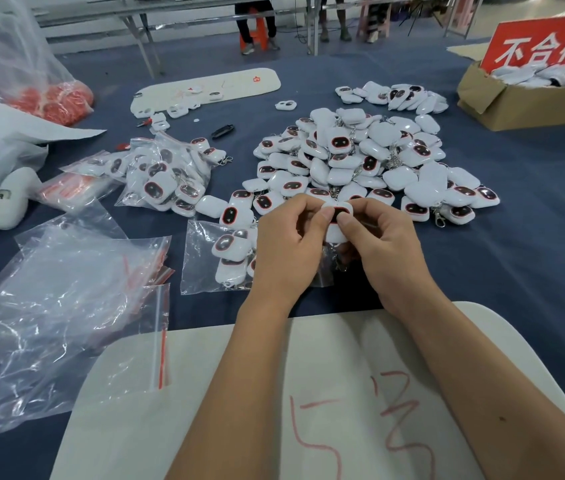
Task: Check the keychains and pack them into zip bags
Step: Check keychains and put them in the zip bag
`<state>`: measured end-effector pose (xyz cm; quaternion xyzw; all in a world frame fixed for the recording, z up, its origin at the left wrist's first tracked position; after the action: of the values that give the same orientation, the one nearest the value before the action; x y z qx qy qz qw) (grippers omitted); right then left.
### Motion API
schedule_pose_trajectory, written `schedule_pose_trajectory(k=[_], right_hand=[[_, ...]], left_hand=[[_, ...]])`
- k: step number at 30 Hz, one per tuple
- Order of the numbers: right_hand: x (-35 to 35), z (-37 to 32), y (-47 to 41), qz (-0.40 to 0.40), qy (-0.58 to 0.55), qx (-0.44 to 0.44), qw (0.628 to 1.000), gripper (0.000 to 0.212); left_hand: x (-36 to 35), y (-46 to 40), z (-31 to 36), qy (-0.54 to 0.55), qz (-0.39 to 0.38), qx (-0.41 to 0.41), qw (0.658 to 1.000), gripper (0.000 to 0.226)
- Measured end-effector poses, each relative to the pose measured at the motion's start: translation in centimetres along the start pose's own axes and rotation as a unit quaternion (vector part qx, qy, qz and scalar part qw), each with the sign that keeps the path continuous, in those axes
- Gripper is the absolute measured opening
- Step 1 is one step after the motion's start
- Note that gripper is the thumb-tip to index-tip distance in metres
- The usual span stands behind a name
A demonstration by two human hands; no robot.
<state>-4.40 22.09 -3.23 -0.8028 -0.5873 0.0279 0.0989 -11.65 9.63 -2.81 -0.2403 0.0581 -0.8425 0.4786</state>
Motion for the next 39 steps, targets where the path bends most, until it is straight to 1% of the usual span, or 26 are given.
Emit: schedule_pose_trajectory(k=[3,5,7,9,12,14,16,19,20,23,24,26,29,32,33,37,39], right_hand=[[0.3,0.0,-0.1,0.005,0.000,0.018,1.000,0.017],[0.4,0.2,-0.2,0.009,-0.030,0.020,0.999,0.014],[0.3,0.4,-0.3,-0.009,-0.065,0.013,0.998,0.013],[0.1,0.4,-0.4,-0.023,-0.064,0.013,0.998,0.015],[0.3,0.6,-0.4,0.010,-0.075,0.010,0.997,0.020],[0.8,0.9,-0.5,0.042,-0.086,0.007,0.995,0.021],[1.2,1.2,-0.7,0.070,-0.088,0.005,0.994,0.019],[1.5,1.6,-0.9,0.093,-0.085,0.001,0.992,0.013],[1.5,1.7,-0.9,0.095,-0.081,-0.002,0.992,0.012],[1.5,2.0,-0.9,0.094,-0.061,-0.003,0.994,0.012],[1.5,2.1,-1.0,0.092,-0.061,-0.003,0.994,0.012],[1.6,2.2,-1.0,0.087,-0.057,-0.009,0.995,0.014],[1.3,1.9,-0.9,0.071,-0.049,-0.005,0.996,0.015],[1.1,1.6,-0.7,0.066,-0.047,0.002,0.997,0.013],[1.1,1.6,-0.7,0.067,-0.047,0.003,0.997,0.013],[1.1,1.6,-0.7,0.075,-0.048,0.000,0.996,0.012],[1.1,1.7,-0.8,0.073,-0.038,-0.004,0.997,0.011]], left_hand=[[-0.4,0.0,0.6,-0.002,0.015,-0.021,1.000,0.007],[-0.8,0.0,1.0,-0.017,0.033,-0.032,0.999,0.011],[-1.1,0.0,1.1,-0.029,0.065,-0.032,0.997,0.014],[-1.3,0.1,1.3,-0.032,0.094,-0.024,0.995,0.015],[-1.1,0.1,1.5,-0.039,0.116,-0.017,0.992,0.024],[-0.9,0.1,1.5,-0.071,0.128,-0.009,0.989,0.029],[-0.9,0.1,1.6,-0.137,0.121,0.008,0.983,0.026],[-1.1,0.3,1.5,-0.267,0.095,0.094,0.954,0.017],[-1.1,0.3,1.3,-0.304,0.088,0.126,0.940,0.020],[-1.1,0.5,1.0,-0.394,0.065,0.186,0.898,0.048],[-1.1,0.5,1.0,-0.412,0.066,0.193,0.888,0.055],[-1.1,0.5,0.9,-0.430,0.068,0.198,0.878,0.057],[-0.9,0.5,0.7,-0.428,0.055,0.213,0.876,0.054],[-1.0,0.5,0.6,-0.427,0.030,0.239,0.871,0.066],[-1.1,0.5,0.7,-0.431,0.024,0.243,0.869,0.065],[-0.9,0.5,0.9,-0.419,0.031,0.243,0.874,0.038],[-0.6,0.5,0.9,-0.409,0.035,0.240,0.880,0.033]])
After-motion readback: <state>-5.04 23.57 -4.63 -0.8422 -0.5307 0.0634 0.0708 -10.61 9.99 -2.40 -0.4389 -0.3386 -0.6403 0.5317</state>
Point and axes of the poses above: each hand's wrist, its own y-axis away from the middle knuckle, its own x-axis out of the back of the hand, z = x × y, the point moved 3 cm from there along -y, towards the middle knuckle, and after that the axes turned 12 degrees about -z, right-handed, at the moved point
